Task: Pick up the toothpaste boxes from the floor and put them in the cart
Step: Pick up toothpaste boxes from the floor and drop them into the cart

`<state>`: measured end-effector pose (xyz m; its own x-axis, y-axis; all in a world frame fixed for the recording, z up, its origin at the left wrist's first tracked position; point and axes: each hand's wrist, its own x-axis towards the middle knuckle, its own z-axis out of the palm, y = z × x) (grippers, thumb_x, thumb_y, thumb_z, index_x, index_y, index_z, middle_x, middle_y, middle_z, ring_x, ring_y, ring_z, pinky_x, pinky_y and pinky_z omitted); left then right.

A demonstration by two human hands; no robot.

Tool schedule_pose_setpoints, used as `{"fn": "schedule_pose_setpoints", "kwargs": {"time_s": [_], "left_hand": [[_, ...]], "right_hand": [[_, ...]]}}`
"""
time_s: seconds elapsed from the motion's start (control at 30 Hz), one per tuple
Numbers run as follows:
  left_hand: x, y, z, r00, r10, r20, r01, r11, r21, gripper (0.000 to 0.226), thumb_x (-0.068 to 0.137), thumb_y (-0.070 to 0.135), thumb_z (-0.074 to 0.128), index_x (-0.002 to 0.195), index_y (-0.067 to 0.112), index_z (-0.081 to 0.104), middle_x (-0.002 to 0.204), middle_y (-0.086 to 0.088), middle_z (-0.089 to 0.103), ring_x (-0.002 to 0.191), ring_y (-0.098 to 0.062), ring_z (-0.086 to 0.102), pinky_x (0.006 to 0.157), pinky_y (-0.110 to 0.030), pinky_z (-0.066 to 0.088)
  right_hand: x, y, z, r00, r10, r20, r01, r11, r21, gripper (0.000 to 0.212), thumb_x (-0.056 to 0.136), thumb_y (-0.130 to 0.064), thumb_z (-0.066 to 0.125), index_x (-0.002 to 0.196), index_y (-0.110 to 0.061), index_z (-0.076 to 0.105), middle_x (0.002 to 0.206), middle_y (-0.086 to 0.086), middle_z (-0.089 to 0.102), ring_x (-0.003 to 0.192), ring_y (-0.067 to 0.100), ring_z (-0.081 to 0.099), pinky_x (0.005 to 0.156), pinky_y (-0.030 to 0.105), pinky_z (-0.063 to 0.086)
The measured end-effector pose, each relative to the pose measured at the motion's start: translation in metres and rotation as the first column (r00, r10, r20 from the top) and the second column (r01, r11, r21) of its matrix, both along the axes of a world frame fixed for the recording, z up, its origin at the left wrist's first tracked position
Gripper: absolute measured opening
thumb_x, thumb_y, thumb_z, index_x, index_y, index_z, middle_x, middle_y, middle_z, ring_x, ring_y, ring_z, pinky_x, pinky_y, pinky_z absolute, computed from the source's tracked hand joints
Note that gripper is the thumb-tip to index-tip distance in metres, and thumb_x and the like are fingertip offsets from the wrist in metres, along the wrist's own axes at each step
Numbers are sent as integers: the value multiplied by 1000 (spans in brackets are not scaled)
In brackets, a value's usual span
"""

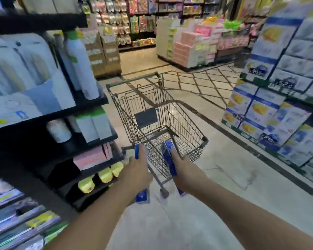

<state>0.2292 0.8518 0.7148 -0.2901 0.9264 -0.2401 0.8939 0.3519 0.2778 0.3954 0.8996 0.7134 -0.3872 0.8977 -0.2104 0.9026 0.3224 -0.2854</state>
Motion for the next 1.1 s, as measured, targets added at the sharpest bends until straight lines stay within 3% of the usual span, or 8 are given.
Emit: {"fn": "schedule_pose_setpoints", "kwargs": {"time_s": [0.07, 0.23, 0.43, 0.53, 0.67, 0.87, 0.97, 1.1], "left_hand": [[18, 34, -3, 999, -29, 28, 29, 1000, -7, 104, 87, 33, 60, 151, 31, -21, 128, -23, 48, 85, -34, 62, 72, -43, 54], [42, 110, -14, 996, -80, 34, 82, 996, -44, 104, 88, 31, 60, 151, 31, -23, 129, -26, 51, 72, -27, 59, 45, -28, 33], [35, 205, -37, 991, -105, 81, 109, 993, -45, 107, 88, 32, 60, 150, 32, -27, 131, -20, 46, 89, -30, 63, 68, -38, 55], [18, 254, -44, 989, -109, 100, 113, 993, -37, 104, 90, 32, 59, 151, 32, -24, 133, -21, 44, 96, -33, 61, 79, -41, 55], [-7, 316, -53, 987, -103, 126, 110, 993, -43, 103, 91, 28, 59, 152, 30, -23, 135, -20, 44, 93, -30, 59, 76, -39, 53], [-34, 384, -90, 992, -45, 116, 57, 993, -103, 112, 90, 33, 63, 148, 26, -32, 143, -23, 40, 100, -33, 63, 79, -41, 55], [-41, 407, -118, 992, 10, 129, 9, 989, -149, 113, 91, 34, 63, 147, 23, -34, 148, -22, 35, 106, -34, 61, 85, -43, 54], [-39, 433, -177, 969, 123, 215, -89, 983, -158, 114, 90, 36, 65, 148, 24, -32, 144, -22, 39, 83, -28, 62, 70, -38, 53]], "right_hand": [[21, 25, -4, 999, -43, -7, 43, 999, -5, 88, 90, -15, 58, 153, -34, -2, 122, 18, 44, 90, 36, 61, 68, 42, 53], [40, 81, -17, 994, -106, 18, 107, 994, -12, 86, 92, -13, 55, 154, -32, -1, 132, 21, 42, 95, 36, 63, 63, 38, 46], [19, 170, -30, 992, -120, 34, 121, 992, -41, 93, 87, -7, 61, 153, -31, 0, 137, 22, 39, 103, 40, 60, 72, 42, 49], [0, 222, -37, 992, -122, 40, 124, 992, -37, 93, 86, -4, 61, 152, -31, 2, 128, 19, 43, 96, 36, 61, 74, 44, 54], [-25, 285, -49, 989, -146, 14, 147, 987, -57, 97, 84, 0, 61, 151, -36, 1, 120, 15, 46, 84, 26, 59, 69, 38, 53], [-51, 359, -92, 987, -158, 34, 161, 983, -91, 91, 88, 0, 55, 153, -30, -1, 132, 20, 42, 81, 26, 60, 70, 39, 56], [-61, 389, -125, 989, -124, 75, 135, 979, -151, 97, 88, 1, 54, 154, -24, -13, 152, 21, 28, 98, 29, 64, 70, 36, 53], [-69, 425, -179, 987, -76, 145, 110, 964, -243, 94, 88, 0, 57, 155, -9, -10, 159, 19, 14, 113, 31, 60, 81, 37, 50]]}}
